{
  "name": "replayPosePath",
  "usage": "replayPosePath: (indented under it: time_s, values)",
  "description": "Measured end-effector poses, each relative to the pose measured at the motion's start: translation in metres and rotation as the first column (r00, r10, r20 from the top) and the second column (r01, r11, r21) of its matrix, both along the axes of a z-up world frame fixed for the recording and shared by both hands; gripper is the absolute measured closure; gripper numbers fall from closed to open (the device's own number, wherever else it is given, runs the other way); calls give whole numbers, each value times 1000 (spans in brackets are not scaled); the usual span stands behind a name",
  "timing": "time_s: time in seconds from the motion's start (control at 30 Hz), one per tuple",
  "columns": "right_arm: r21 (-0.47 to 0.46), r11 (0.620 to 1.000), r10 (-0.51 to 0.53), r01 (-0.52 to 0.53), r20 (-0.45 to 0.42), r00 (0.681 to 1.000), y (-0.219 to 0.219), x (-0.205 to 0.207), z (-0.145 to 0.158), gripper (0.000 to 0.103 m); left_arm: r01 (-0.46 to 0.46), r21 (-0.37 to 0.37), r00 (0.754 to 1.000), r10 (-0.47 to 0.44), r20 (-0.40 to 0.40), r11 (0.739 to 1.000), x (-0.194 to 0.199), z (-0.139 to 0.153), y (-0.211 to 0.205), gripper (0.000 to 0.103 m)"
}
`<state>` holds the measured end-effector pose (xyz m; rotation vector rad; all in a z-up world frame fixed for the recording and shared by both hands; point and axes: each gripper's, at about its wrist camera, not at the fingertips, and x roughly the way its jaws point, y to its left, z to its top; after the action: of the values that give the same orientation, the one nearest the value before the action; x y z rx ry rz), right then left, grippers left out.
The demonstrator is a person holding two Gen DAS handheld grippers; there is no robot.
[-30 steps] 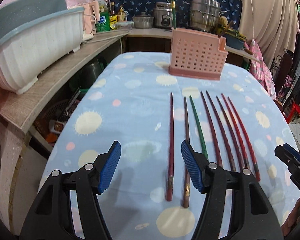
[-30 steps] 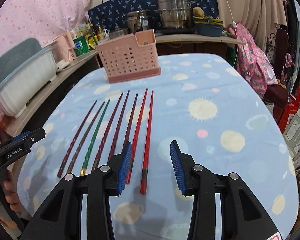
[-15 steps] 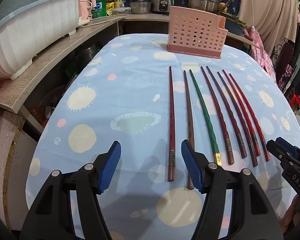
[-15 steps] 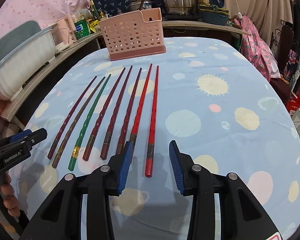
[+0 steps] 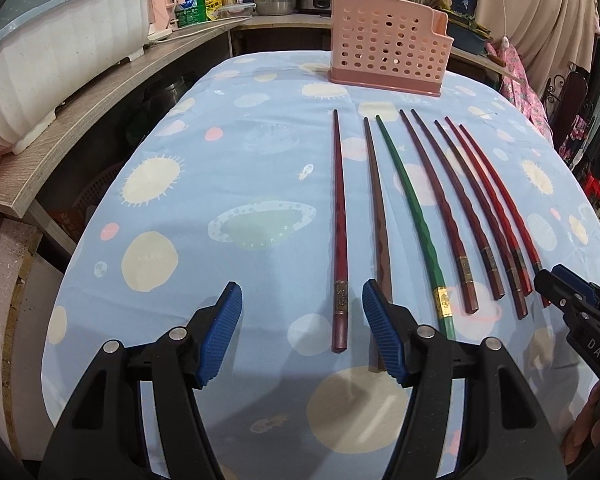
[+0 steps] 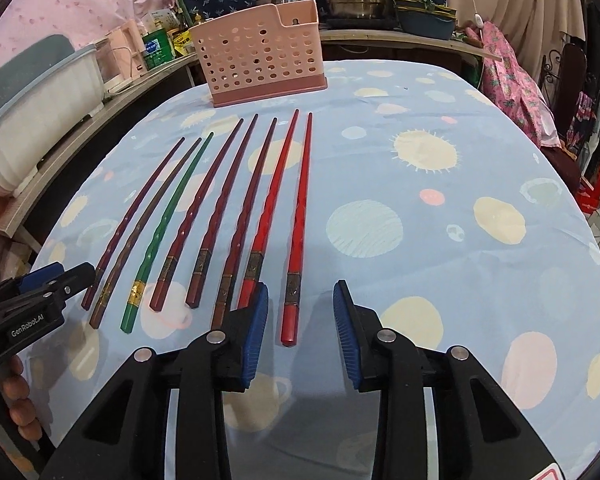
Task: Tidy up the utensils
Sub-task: 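Move both open tools back down to the remaining chopsticks, then grasp a dark red chopstick with the left tool while the right grasps a red one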
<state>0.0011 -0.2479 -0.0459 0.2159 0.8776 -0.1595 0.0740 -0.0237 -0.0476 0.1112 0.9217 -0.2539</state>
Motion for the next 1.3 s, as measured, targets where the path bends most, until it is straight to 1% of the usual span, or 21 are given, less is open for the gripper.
replayPosePath:
  time_s: [0.23,0.4,0.53,0.67,0.73,0.8,0.83,0.9,0.93,1.0,1.03,1.2,1.3]
  values:
    - [-15,1000,1,-1,1,1000,1,0,0,74,-4,9,1000,4,-23,1000,2,-9,1,44]
    - [-30,1000,3,-3,1,1000,2,-1,-1,75,-7,11,1000,7,-15,1000,2,-11,0,43]
    - [-51,999,4,-4,-2,1000,2,0,-2,78,-10,8,1000,10,-15,1000,3,-11,1,45]
    - [-72,997,4,-4,-5,1000,3,0,-2,82,-15,-5,1000,15,-20,1000,4,-10,4,54]
    - [-75,997,6,-6,-5,1000,2,-1,-2,86,-18,-11,1000,18,-23,1000,5,-9,6,59]
    - [-73,997,10,-11,-4,1000,2,-1,-2,90,-20,-12,1000,19,-23,1000,6,-8,7,69]
    - [-74,997,13,-13,-4,1000,3,-1,-2,92,-21,-14,999,21,-24,1000,6,-8,8,71]
    - [-74,997,18,-19,-4,1000,4,-1,-2,96,-22,-18,999,21,-26,1000,7,-8,9,78]
    - [-75,997,18,-18,-4,1000,4,-1,-2,96,-22,-21,999,21,-28,1000,6,-8,10,81]
    - [-65,998,18,-18,-3,1000,3,-1,-2,96,-18,-29,999,17,-34,999,8,-7,11,90]
    - [-56,998,16,-16,-3,1000,2,-1,-2,96,-16,-36,999,15,-39,999,8,-7,12,92]
    - [-28,1000,2,-2,0,1000,-4,-2,1,96,-10,-61,998,6,-57,998,10,-6,16,93]
    - [-14,1000,-9,9,12,1000,-10,-3,7,96,-22,-93,997,15,-79,995,12,-4,20,94]
